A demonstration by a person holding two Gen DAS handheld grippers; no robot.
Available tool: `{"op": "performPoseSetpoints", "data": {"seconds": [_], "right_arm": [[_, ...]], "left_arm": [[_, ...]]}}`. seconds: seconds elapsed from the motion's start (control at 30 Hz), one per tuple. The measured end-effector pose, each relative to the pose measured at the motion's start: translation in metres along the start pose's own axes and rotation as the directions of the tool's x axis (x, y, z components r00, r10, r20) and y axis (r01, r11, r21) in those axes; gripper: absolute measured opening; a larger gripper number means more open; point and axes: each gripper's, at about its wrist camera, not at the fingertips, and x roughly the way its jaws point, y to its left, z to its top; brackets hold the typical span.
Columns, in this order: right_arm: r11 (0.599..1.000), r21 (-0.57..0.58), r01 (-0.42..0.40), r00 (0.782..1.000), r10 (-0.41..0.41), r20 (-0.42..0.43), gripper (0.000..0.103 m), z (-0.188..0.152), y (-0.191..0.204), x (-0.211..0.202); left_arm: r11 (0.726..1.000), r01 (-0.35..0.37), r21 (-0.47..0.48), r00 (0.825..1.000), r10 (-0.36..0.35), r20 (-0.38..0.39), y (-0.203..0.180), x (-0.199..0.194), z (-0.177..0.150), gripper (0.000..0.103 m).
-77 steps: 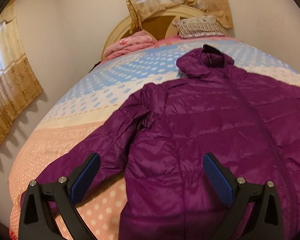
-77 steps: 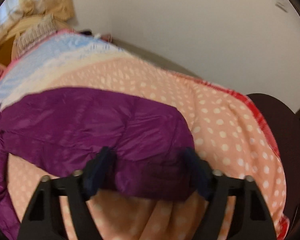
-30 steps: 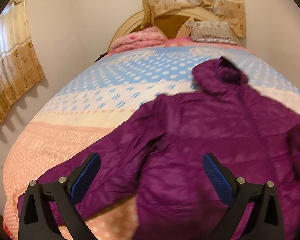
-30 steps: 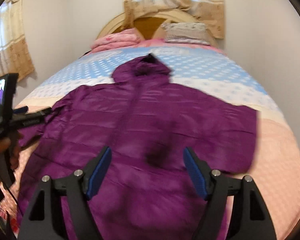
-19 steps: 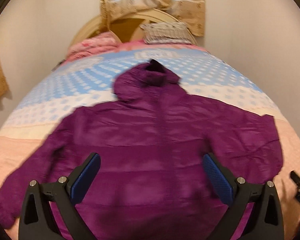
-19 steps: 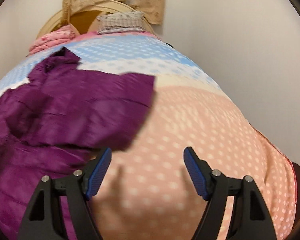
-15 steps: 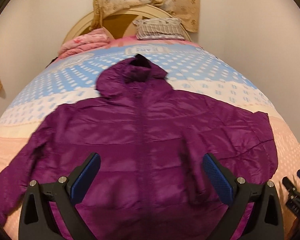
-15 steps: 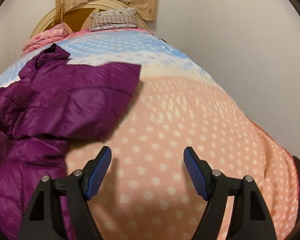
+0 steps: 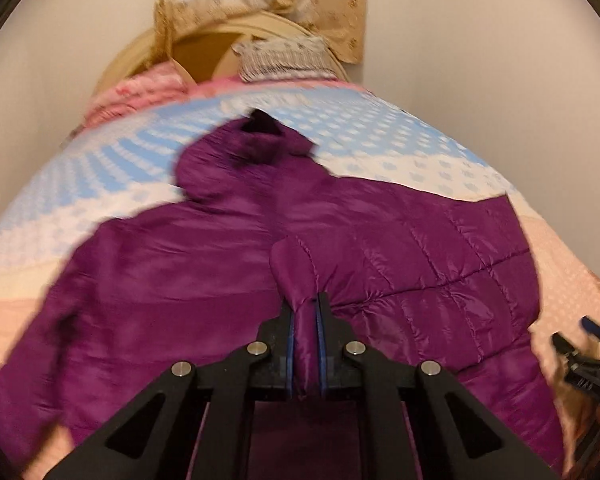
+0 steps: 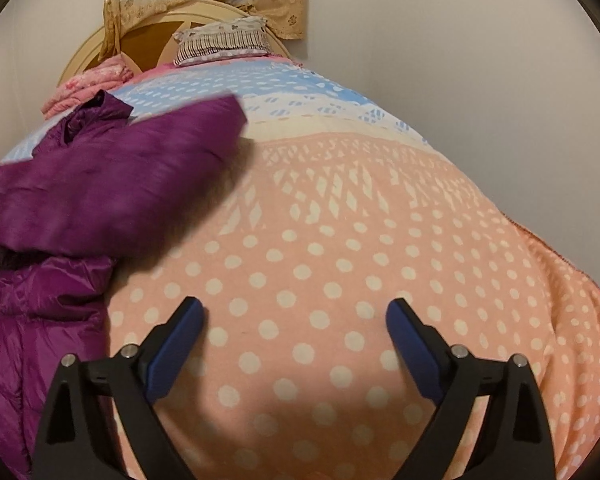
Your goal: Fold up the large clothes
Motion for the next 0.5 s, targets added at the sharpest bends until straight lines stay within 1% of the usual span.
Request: {"op": "performPoseSetpoints", "data": {"seconds": [0.07,0.17,0.27,0.33,0.37,0.43,0.47,0.5], "right_arm": [[1.000,-0.001,0.006,1.000,-0.006,-0.001,0.097,0.000,0.000,0.001],[1.000,0.013,-0.006,1.000,0.006,-0.005,0.098,0.000,-0.003,0.002],[1.000,0.012,-0.001,1.000,0.001,-0.003,0.098,-0.001,-0.003,0.002],[1.000,0.008,0.008,1.000,-0.008,-0.003,0.099,-0.001,-0.003,0.002],[1.000,0.006,0.013,1.000,-0.013,-0.004,0.100,-0.001,-0.002,0.002],[1.000,0.003,0.007,1.000,-0.007,-0.015,0.100,0.000,-0.002,0.001],[1.000,0.010,-0.009,1.000,0.009,-0.025,0.099,0.002,-0.003,-0.001],[0.999,0.036,-0.032,0.999,0.034,-0.038,0.091,0.005,-0.005,-0.005]], "left_arm": [[0.999,-0.035,0.002,0.999,0.035,0.012,0.019,-0.009,-0.005,0.008],[0.997,-0.080,0.006,0.996,0.080,0.030,0.044,-0.016,-0.013,0.008],[0.995,-0.095,-0.015,0.995,0.096,0.020,0.062,-0.011,-0.022,0.008],[0.995,-0.101,-0.021,0.995,0.102,0.020,0.069,-0.010,-0.028,0.008],[0.994,-0.106,-0.009,0.994,0.107,0.013,0.068,-0.005,-0.032,0.008],[0.986,-0.164,0.021,0.986,0.164,0.007,0.064,0.004,-0.039,0.012],[0.981,-0.192,0.037,0.981,0.192,0.004,0.063,0.008,-0.042,0.014],[0.975,-0.216,0.051,0.976,0.216,-0.001,0.062,0.012,-0.044,0.019]]}}
